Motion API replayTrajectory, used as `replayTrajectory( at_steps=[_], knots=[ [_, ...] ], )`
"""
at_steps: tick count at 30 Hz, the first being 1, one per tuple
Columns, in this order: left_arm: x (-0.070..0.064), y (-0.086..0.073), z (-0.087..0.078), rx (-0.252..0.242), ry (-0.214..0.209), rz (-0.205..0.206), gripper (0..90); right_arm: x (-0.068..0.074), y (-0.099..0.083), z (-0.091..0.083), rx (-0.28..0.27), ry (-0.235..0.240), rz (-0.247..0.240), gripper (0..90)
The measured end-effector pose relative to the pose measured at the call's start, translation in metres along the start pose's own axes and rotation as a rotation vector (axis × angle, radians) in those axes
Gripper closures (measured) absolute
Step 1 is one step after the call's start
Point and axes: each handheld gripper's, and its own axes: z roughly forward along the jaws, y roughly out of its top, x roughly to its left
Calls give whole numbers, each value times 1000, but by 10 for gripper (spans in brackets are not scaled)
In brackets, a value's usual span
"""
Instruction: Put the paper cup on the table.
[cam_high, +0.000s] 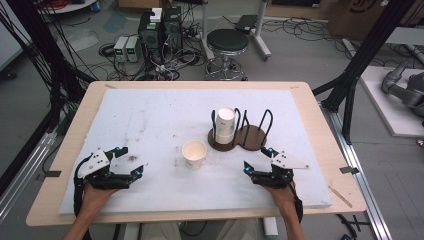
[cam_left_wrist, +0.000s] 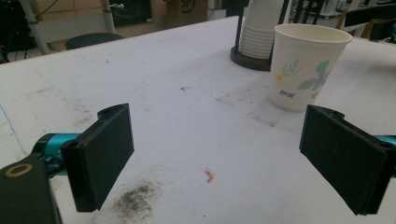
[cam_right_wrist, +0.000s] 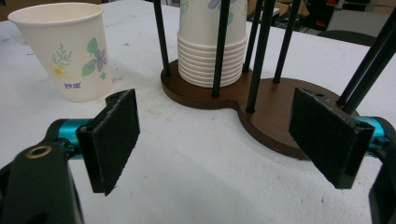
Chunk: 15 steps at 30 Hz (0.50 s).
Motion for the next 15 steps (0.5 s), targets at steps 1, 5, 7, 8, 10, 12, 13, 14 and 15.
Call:
replayTrajectory(
  at_steps=[1,5,7,8,10,12,13,14,15],
  knots=[
    [0,0,0,0,0,0,99,0,0,0,0,0,0,170],
    [0,0,0,-1,-1,-1,100,0,0,0,-4,1,1,170],
    [0,0,0,-1,-1,0,100,0,0,0,-4,0,-4,170],
    [0,0,0,-3,-2,-3,100,0,0,0,-5,2,-3,170],
    [0,0,0,-4,-2,-4,100,0,0,0,-3,3,-1,170],
    [0,0,0,-3,-3,-3,100,0,0,0,-5,3,1,170],
    [0,0,0,-4,-3,-2,100,0,0,0,-5,3,1,170],
    [1,0,0,-4,-6,-3,100,0,0,0,-5,4,2,170],
    [1,0,0,-4,-6,-3,101,0,0,0,-5,4,2,170]
  ],
)
